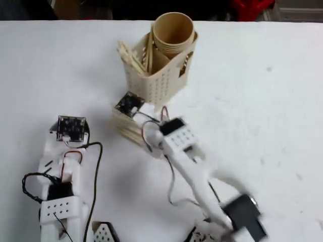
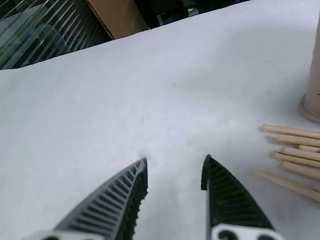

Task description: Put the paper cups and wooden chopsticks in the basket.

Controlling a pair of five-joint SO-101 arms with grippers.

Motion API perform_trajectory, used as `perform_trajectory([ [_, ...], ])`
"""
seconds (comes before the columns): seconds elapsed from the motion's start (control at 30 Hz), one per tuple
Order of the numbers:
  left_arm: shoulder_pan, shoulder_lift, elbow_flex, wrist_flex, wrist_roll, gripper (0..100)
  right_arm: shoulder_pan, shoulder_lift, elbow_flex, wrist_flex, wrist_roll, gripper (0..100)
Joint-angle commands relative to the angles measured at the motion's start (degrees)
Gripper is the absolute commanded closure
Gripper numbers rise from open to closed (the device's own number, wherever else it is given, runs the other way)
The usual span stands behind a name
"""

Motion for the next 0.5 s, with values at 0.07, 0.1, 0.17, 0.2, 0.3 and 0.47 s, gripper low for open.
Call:
perform_trajectory([
  [0.07, 0.57, -0.84, 0.00, 0.18, 0.44, 81, -0.48, -20.53, 8.97, -2.95, -1.05, 98.1],
  [0.1, 0.57, -0.84, 0.00, 0.18, 0.44, 81, -0.84, -21.76, 10.20, -3.47, -1.05, 98.1],
  [0.17, 0.57, -0.84, 0.00, 0.18, 0.44, 81, -1.80, -21.58, 11.16, -3.91, -0.97, 98.1],
  [0.2, 0.57, -0.84, 0.00, 0.18, 0.44, 81, -2.15, -20.62, 11.34, -4.26, -0.97, 98.0],
  [0.3, 0.57, -0.84, 0.00, 0.18, 0.44, 81, -2.24, -15.25, 11.08, -6.20, -1.05, 94.0],
  [0.47, 0.57, -0.84, 0.00, 0.18, 0.44, 81, -4.53, -1.80, 8.00, -9.10, -0.62, 84.3],
])
